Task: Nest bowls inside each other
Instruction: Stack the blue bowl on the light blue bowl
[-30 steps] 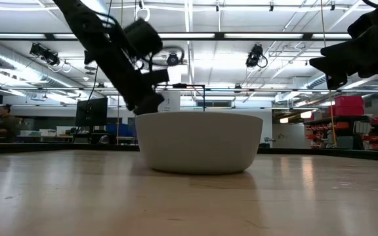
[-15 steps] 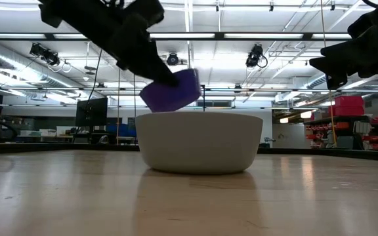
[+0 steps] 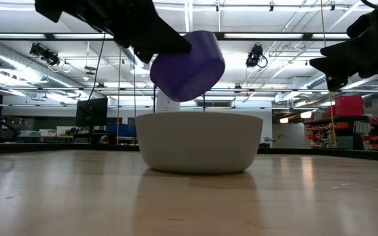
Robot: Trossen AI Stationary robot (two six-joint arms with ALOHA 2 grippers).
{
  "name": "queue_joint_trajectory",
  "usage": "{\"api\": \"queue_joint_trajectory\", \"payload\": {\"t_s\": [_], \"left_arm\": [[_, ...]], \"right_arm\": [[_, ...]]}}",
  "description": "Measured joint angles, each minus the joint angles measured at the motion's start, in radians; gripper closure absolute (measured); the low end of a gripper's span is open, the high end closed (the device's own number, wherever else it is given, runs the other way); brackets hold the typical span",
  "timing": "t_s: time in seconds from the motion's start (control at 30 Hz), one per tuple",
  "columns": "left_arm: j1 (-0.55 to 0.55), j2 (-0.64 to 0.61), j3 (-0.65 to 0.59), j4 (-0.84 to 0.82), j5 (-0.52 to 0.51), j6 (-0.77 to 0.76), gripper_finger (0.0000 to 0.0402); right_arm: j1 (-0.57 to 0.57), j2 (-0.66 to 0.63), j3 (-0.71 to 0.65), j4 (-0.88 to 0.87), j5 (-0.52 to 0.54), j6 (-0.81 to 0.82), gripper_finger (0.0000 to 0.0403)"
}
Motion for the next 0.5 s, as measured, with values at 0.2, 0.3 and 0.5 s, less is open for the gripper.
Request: {"api": "queue_joint_trajectory", "payload": {"t_s": [0.2, 0.3, 0.5], "left_arm": [[-0.008, 0.000, 0.000, -0.006, 0.103, -0.042, 0.0396], [-0.015, 0.000, 0.000, 0.002, 0.124, -0.045, 0.0396], [-0.015, 0.081, 0.036, 0.083, 0.183, -0.041, 0.0396]], "right_arm": [[0.000, 0.000, 0.000, 0.000, 0.000, 0.000, 0.0237], [0.000, 0.000, 0.000, 0.000, 0.000, 0.000, 0.0240], [0.000, 0.000, 0.000, 0.000, 0.000, 0.000, 0.0238]]}}
